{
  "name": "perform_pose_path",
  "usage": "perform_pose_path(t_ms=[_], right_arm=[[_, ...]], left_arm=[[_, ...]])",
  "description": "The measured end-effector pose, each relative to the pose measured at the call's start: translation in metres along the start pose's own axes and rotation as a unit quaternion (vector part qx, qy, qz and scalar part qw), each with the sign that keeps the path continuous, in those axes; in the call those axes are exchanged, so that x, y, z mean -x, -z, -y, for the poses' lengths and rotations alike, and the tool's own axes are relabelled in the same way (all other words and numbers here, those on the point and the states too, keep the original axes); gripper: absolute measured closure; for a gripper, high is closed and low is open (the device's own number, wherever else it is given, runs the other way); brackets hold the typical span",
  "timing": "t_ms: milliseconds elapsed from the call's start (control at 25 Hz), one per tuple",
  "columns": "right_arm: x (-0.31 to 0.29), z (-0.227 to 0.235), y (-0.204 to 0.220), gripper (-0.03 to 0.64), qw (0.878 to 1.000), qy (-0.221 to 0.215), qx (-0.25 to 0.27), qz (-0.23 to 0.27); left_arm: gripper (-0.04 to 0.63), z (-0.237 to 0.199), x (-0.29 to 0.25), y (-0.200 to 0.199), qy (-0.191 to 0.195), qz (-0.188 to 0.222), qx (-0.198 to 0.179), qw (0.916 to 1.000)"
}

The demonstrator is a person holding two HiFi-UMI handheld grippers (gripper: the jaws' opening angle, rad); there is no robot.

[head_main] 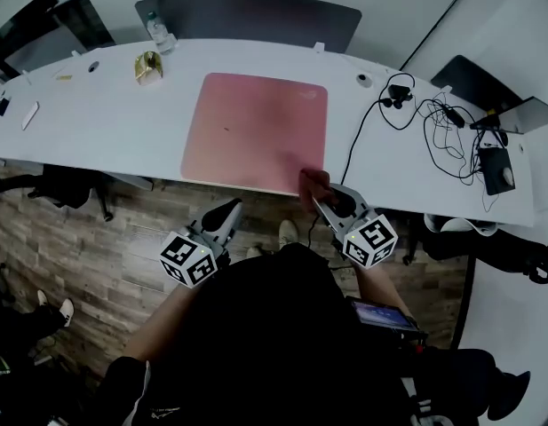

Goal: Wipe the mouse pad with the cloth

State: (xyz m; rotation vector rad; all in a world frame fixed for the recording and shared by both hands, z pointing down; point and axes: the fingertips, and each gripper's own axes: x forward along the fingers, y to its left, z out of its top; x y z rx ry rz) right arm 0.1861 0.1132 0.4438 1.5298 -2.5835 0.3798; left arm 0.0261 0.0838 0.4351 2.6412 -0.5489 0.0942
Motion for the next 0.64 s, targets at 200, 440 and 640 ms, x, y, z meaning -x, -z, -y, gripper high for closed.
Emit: perform_pose_path(t_ms=[200,440,640], right_arm=[[-0.0013,-0.0025,0.0018,0.505,1.000,-0.004,-0.002,0.002],[-0.0066,-0.0073,-0.0029,0.505,1.000,-0.006,0.002,0.004],[-0.0059,-0.0077,-0.0022,0.505,1.000,-0.009,0.001,0.003]], left_arm=[[0.586,-0.0019,-0.0004,-0.0021,0.002,0.004,-0.003,1.0000],[0.586,-0.0062,0.0013,-0.0005,0.005,0.004,0.003,1.0000],[0.586,-0.0036,-0.0026,0.0018,0.011,0.002,0.006,0.9999]])
